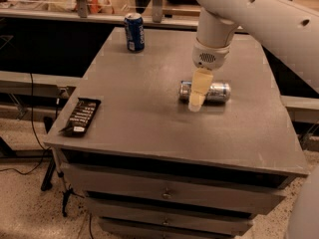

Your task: Place redbull can upright

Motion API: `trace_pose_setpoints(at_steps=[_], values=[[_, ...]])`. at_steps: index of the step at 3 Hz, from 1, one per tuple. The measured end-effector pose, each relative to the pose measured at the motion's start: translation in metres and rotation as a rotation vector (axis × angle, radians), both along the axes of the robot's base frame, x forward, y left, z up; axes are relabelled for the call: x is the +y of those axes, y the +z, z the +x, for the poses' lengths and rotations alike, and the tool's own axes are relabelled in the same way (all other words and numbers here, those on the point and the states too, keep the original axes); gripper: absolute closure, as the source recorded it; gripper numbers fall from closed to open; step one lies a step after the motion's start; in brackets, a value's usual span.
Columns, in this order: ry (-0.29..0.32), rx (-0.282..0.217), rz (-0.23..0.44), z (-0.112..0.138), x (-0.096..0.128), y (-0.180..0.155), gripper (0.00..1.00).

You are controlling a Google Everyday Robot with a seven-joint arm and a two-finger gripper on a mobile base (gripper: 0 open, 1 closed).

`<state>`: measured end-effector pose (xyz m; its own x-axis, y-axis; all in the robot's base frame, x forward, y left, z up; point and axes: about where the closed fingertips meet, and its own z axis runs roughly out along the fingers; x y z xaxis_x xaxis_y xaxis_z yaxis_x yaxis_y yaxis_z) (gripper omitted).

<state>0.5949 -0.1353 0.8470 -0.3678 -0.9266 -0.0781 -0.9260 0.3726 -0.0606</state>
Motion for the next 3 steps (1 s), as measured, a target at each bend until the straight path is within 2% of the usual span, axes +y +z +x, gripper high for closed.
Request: trace_pose_setpoints(at_steps=[1,3], values=[[-0.029,0.019,0.006,-0.0017,-0.0011,-0.0092,0.18],[-0.046,0.017,0.027,-0.0045,-0.0029,-0.0068,0.64]])
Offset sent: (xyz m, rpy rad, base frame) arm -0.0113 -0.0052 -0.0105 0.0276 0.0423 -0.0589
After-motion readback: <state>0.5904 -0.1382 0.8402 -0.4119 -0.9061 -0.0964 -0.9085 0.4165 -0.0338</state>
